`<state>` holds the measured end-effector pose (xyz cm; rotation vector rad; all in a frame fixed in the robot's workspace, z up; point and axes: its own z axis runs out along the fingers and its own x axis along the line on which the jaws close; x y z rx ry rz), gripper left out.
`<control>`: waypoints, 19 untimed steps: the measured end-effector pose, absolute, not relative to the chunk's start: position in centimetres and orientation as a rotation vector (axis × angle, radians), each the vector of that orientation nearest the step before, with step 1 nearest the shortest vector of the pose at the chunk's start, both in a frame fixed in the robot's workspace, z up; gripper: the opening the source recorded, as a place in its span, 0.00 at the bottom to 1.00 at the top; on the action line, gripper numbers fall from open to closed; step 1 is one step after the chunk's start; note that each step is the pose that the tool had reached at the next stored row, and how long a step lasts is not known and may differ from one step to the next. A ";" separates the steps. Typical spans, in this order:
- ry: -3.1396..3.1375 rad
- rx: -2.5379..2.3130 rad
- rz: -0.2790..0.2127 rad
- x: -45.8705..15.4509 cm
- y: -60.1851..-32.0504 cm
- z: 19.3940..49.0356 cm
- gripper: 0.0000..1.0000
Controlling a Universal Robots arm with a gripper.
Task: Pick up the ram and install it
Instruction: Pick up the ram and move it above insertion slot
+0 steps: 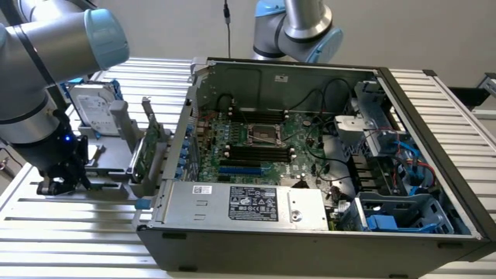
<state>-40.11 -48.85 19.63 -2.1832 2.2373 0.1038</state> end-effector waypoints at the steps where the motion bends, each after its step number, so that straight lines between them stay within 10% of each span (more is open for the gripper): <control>1: 2.242 -2.179 0.104 -40.1 -48.9 19.6 0.14; 19: 2.256 -2.169 0.111 -39.9 -48.9 21.5 0.14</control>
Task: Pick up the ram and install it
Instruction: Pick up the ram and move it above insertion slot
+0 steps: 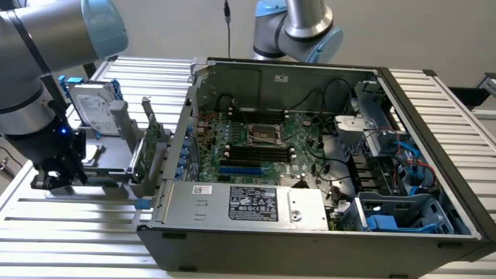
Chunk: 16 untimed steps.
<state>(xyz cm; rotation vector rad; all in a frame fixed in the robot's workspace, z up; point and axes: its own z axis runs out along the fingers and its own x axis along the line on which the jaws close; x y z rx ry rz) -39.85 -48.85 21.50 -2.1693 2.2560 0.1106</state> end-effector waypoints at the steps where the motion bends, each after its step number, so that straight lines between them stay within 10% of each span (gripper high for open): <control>1: 2.256 -2.169 0.111 -39.8 -48.9 21.7 0.14; 16: 2.263 -2.173 0.123 -39.7 -48.9 27.4 0.14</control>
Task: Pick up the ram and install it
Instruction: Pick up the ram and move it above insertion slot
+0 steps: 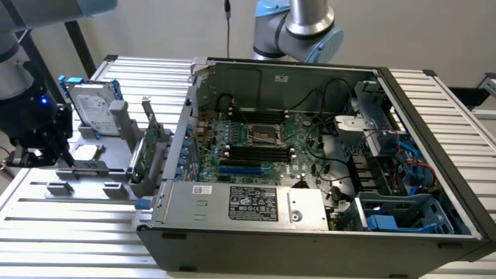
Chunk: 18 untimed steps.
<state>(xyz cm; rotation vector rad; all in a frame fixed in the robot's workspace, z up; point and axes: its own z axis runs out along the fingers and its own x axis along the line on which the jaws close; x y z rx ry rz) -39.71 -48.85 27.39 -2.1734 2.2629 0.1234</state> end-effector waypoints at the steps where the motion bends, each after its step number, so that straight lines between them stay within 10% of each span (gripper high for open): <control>1: 2.263 -2.174 0.124 -39.7 -48.8 27.7 0.14; 18: 2.273 -2.182 0.150 -36.6 -48.9 34.2 0.14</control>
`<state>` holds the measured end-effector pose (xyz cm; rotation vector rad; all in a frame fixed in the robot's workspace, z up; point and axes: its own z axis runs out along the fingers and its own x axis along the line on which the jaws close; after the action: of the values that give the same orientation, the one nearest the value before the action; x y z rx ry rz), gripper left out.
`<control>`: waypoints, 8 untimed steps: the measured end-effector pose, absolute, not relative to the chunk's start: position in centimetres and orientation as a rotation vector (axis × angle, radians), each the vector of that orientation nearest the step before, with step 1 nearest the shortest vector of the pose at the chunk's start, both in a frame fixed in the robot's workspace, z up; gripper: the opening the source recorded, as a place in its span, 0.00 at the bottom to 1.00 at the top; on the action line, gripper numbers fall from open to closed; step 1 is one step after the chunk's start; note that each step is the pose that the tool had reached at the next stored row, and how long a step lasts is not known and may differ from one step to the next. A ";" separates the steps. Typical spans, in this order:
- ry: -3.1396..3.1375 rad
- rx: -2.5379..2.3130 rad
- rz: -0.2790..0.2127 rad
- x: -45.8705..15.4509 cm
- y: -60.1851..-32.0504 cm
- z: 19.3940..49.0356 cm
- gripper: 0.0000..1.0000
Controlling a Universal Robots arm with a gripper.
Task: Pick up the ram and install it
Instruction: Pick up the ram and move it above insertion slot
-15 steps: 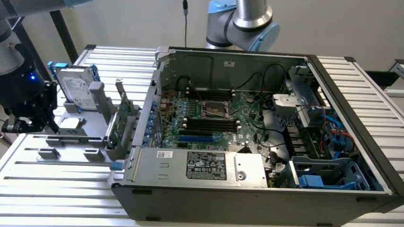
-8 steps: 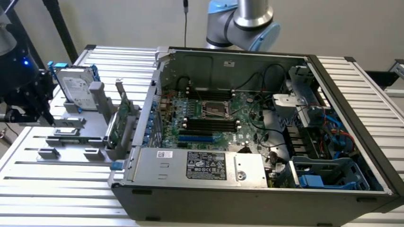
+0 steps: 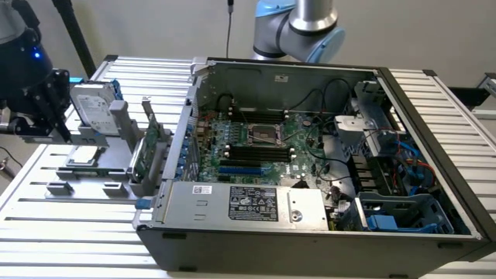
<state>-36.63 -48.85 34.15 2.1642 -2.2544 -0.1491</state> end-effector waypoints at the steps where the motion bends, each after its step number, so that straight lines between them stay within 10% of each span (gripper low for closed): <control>1: -2.254 2.164 -0.151 -36.2 -48.9 34.4 0.14; 8: -2.255 2.165 -0.163 -33.1 -48.8 36.5 0.14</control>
<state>-33.13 -48.85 36.52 2.1652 -2.2546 -0.1627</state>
